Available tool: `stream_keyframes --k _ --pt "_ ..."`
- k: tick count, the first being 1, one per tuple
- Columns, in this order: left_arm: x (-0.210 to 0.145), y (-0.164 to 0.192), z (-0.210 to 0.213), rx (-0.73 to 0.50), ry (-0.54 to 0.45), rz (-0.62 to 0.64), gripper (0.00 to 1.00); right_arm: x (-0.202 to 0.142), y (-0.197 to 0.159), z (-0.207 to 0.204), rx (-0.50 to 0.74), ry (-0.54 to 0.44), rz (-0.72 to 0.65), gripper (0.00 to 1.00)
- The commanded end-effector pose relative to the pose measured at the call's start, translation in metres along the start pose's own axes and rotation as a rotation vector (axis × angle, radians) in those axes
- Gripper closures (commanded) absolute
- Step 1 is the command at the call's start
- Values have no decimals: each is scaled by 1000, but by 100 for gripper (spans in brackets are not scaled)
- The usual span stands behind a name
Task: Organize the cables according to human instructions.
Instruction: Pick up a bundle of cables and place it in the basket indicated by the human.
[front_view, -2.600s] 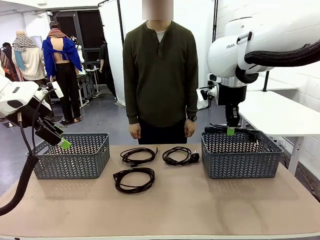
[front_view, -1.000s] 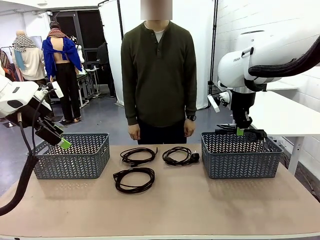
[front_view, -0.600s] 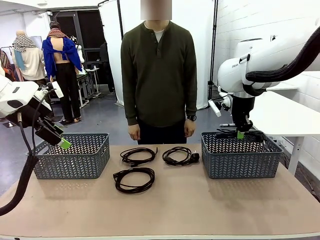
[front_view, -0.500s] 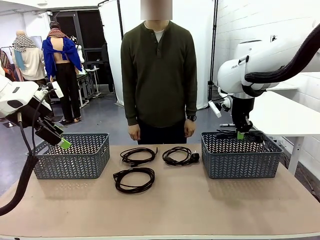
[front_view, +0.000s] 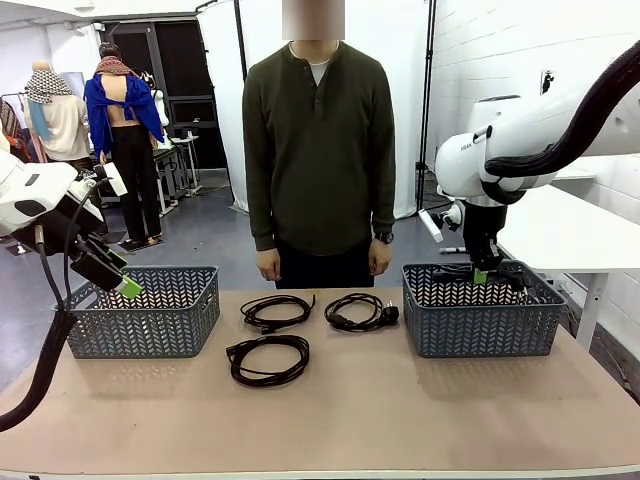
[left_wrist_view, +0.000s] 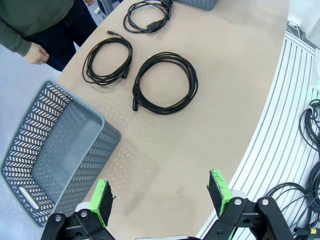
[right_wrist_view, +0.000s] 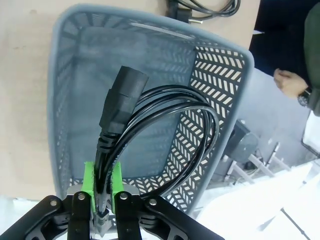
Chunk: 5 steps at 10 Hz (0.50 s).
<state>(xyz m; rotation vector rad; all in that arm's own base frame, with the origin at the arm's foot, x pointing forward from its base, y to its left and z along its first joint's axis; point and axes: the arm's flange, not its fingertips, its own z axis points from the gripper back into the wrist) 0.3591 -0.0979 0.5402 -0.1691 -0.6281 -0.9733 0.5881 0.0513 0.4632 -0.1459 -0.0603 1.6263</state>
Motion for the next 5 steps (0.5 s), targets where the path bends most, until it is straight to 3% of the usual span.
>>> stream_keyframes --k 1,3,4,5 --pt "-2 1 -3 -2 -25 -4 0 -1 -10 -5 -40 15 -21 100" --pt "-2 1 -3 -2 -25 -4 0 -1 -11 -9 -29 18 -20 100" --pt "-2 1 -3 -2 -25 -4 0 -1 -12 -10 -25 19 -25 94" --pt "-2 1 -3 -2 -25 -4 0 -1 -13 -11 -15 20 -25 74"
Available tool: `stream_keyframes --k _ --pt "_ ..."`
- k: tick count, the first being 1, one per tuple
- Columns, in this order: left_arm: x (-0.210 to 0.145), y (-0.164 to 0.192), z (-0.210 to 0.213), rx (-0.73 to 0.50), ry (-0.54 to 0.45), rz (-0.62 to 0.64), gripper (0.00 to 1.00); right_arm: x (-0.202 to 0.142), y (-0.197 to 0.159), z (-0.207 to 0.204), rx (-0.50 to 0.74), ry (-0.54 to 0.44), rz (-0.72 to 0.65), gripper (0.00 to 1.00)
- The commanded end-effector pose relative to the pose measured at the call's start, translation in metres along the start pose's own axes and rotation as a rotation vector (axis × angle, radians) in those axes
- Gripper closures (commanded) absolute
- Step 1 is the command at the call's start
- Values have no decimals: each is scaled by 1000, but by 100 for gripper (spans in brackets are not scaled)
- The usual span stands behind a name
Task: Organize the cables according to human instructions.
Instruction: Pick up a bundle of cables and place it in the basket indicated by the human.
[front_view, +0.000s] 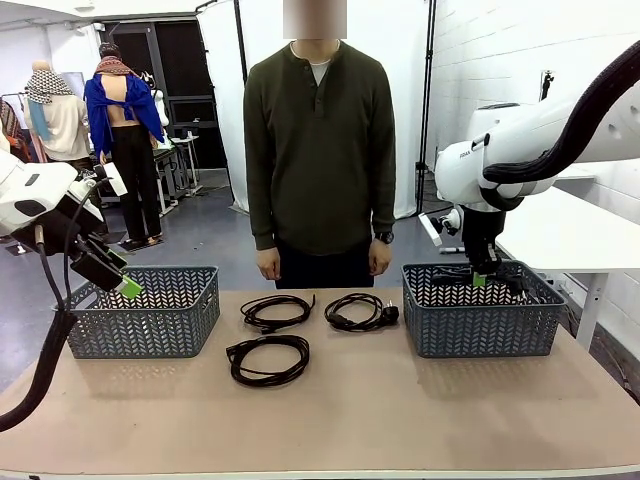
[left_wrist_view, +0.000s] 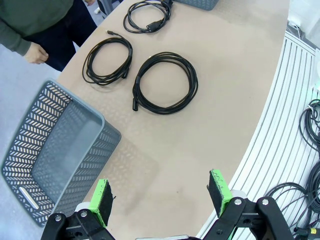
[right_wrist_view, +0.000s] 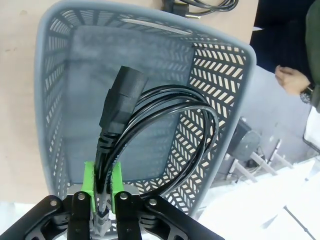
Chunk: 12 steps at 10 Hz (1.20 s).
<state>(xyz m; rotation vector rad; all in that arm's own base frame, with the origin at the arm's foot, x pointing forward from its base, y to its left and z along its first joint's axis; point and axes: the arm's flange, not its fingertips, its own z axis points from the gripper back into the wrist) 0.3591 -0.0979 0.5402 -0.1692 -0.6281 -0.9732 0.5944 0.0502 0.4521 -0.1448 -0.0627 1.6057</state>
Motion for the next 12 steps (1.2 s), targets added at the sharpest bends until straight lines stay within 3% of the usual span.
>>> stream_keyframes --k 1,4,12 --pt "-2 1 -3 -2 -25 -4 0 1 -8 0 -14 22 -8 54" --pt "-2 1 -3 -2 -25 -4 0 0 -9 0 -12 21 -25 0" --pt "-2 1 -3 -2 -25 -4 0 0 -5 17 -10 3 -73 0"
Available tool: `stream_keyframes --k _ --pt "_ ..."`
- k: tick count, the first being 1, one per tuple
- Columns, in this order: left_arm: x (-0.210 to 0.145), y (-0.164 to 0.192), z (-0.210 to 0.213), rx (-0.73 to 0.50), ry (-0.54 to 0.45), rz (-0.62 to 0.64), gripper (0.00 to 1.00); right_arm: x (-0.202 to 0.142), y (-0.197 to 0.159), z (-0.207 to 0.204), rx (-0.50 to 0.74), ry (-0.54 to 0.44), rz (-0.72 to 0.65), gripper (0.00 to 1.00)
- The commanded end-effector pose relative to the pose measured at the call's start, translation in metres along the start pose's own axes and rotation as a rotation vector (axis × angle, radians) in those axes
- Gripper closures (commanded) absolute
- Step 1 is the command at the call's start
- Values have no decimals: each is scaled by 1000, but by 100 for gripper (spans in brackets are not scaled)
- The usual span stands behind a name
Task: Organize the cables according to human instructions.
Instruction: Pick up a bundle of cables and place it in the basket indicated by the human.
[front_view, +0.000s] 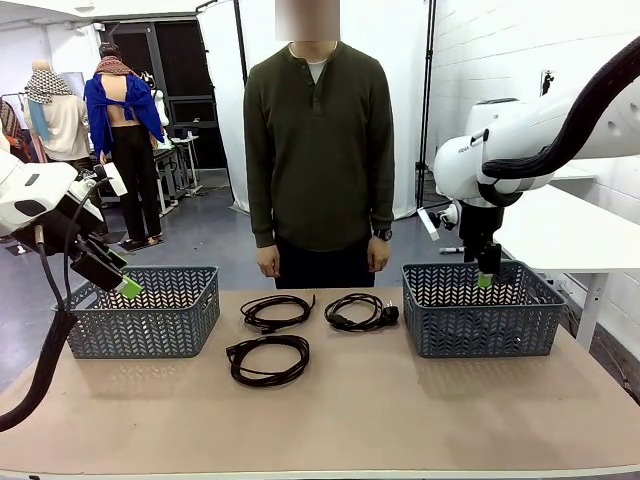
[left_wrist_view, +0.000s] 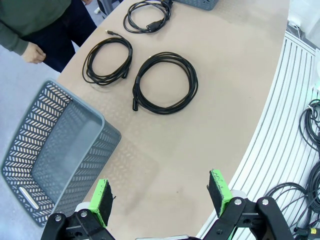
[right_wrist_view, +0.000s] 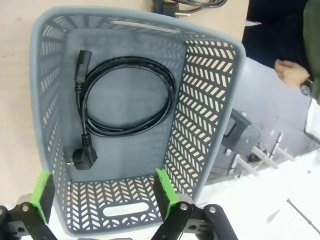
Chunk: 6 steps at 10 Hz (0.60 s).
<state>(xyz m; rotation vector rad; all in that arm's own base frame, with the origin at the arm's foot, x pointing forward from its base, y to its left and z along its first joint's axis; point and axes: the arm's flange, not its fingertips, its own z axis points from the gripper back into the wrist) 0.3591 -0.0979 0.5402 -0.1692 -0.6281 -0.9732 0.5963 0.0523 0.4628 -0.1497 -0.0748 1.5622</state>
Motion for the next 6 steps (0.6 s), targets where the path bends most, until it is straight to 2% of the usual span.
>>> stream_keyframes --k 1,4,6 --pt "-2 1 -3 -2 -25 -4 0 1 0 -3 4 0 14 0" --pt "-2 1 -3 -2 -25 -4 0 1 0 0 0 0 2 0" --pt "-2 1 -3 -2 -25 -4 0 18 20 24 20 0 -146 0"
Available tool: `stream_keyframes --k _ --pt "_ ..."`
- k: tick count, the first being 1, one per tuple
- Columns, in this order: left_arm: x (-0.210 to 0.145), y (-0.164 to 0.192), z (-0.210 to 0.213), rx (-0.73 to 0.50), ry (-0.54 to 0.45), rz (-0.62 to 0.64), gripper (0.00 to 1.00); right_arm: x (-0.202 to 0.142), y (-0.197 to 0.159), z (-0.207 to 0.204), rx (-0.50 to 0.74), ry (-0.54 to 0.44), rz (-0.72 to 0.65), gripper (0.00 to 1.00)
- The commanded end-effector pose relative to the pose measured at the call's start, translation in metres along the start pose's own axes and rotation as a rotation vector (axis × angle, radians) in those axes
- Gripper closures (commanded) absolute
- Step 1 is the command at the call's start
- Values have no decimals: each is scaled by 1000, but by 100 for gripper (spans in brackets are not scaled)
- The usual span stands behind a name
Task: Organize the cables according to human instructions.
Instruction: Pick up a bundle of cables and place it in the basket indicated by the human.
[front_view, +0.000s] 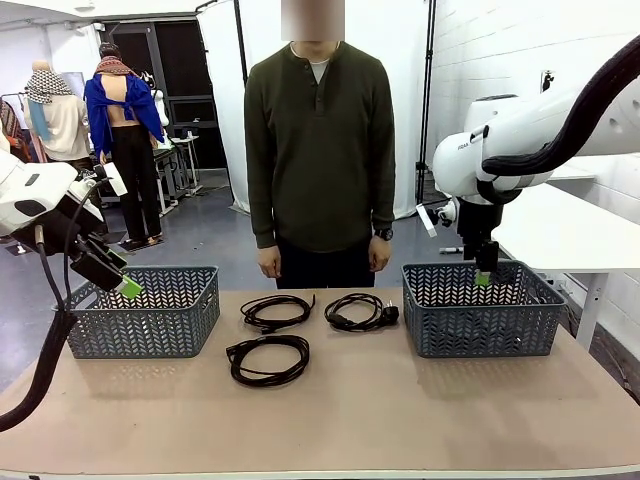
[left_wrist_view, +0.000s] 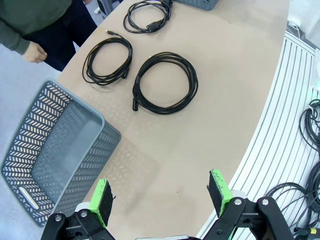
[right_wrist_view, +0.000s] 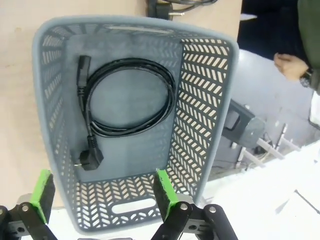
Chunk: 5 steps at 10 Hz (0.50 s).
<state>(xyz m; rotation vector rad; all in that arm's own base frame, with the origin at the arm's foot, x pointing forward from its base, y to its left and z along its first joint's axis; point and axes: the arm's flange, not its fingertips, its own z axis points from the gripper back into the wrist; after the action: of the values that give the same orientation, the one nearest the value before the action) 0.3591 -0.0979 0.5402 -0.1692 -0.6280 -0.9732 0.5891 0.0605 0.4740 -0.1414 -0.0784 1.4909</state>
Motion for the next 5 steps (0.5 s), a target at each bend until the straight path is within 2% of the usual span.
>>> stream_keyframes --k 1,5 --pt "-2 1 -2 -2 -25 -4 0 21 29 23 40 1 -139 0" --pt "-2 1 -2 -2 -25 -4 0 58 87 49 26 -164 -294 0"
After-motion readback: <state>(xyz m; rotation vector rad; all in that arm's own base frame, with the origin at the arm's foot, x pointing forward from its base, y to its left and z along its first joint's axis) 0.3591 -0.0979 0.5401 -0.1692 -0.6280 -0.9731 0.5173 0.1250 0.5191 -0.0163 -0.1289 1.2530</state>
